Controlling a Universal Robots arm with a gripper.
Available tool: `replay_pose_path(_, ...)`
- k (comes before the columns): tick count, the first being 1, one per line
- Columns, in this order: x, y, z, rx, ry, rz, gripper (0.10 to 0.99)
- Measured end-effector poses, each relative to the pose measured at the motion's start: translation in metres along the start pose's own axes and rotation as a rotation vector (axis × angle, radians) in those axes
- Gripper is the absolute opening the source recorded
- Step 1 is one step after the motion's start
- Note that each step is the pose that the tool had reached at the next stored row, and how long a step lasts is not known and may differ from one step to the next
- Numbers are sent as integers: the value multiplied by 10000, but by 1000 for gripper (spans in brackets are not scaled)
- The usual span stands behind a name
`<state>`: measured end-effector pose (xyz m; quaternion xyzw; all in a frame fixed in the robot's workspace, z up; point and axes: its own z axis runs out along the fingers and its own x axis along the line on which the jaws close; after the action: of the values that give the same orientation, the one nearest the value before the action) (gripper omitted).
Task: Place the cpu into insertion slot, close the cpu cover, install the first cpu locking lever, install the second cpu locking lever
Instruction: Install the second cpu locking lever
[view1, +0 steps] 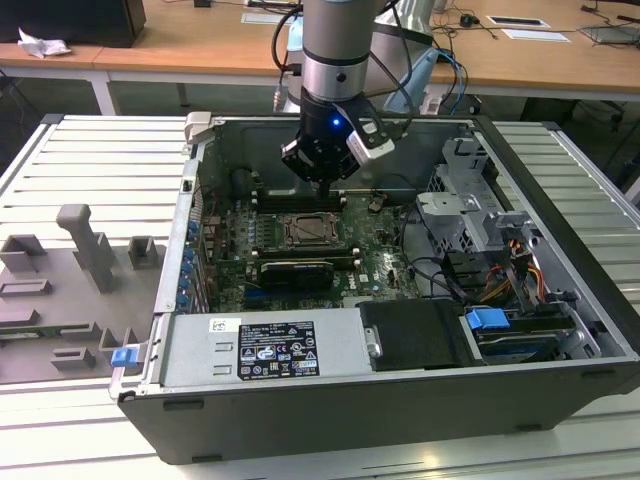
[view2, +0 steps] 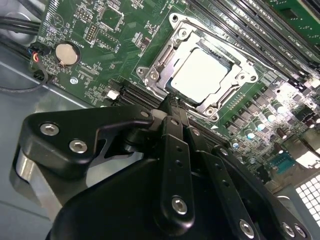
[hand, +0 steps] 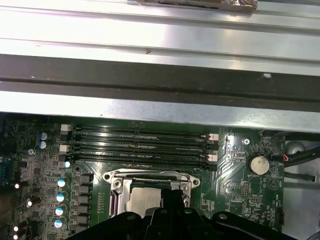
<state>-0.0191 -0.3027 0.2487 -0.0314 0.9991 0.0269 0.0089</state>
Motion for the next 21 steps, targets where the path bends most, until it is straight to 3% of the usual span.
replay_pose_path(8,1,-13,-20,2,1,1,106)
replay_pose_path(21,4,-118,-25,2,1,0,106)
